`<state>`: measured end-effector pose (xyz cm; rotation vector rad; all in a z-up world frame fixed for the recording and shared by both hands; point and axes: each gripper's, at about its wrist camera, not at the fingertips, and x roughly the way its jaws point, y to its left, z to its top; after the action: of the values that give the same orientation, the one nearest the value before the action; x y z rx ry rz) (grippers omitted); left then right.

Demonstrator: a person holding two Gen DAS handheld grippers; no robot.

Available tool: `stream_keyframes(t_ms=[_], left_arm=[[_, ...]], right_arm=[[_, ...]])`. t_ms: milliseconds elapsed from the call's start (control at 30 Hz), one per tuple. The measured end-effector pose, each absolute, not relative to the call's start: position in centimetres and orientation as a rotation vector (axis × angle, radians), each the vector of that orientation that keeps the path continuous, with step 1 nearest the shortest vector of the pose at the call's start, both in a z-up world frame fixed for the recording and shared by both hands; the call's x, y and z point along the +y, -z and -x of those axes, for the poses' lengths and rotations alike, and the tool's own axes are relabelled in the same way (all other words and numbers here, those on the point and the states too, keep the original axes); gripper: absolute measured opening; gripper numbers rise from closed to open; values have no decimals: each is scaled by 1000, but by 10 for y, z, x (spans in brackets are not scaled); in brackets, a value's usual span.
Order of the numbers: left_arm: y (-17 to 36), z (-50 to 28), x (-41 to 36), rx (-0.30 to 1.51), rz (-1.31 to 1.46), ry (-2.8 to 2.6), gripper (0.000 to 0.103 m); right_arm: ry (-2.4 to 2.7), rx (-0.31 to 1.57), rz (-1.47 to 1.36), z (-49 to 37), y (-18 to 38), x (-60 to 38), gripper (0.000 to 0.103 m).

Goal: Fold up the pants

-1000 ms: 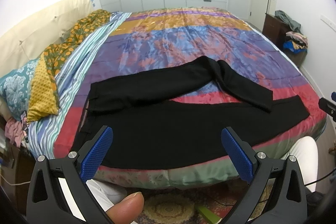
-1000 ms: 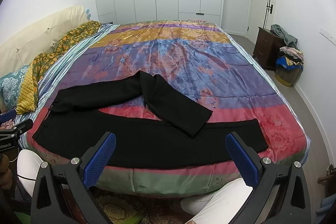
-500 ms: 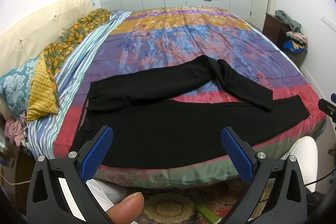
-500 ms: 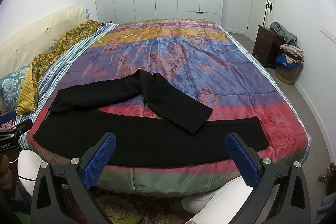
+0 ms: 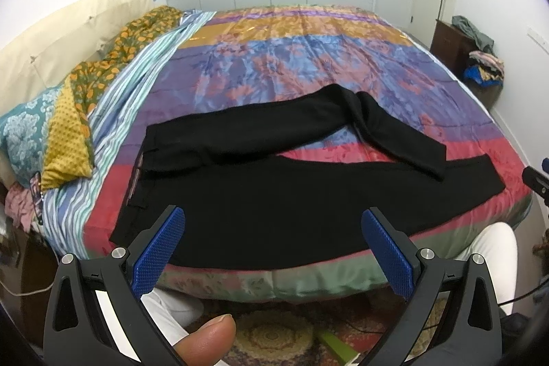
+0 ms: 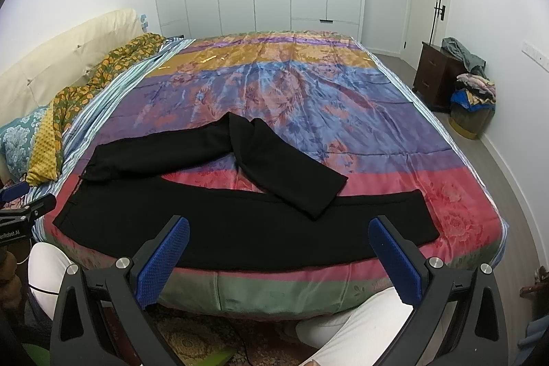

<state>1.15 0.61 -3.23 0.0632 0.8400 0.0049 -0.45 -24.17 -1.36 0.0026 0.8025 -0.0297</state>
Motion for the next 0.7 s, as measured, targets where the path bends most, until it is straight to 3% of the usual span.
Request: stream_keyframes(t_ms=[700], left_arm=[[27,-12,11,862,-53,-6,103]], right_arm=[[6,840,12,-3,21,-232,103]])
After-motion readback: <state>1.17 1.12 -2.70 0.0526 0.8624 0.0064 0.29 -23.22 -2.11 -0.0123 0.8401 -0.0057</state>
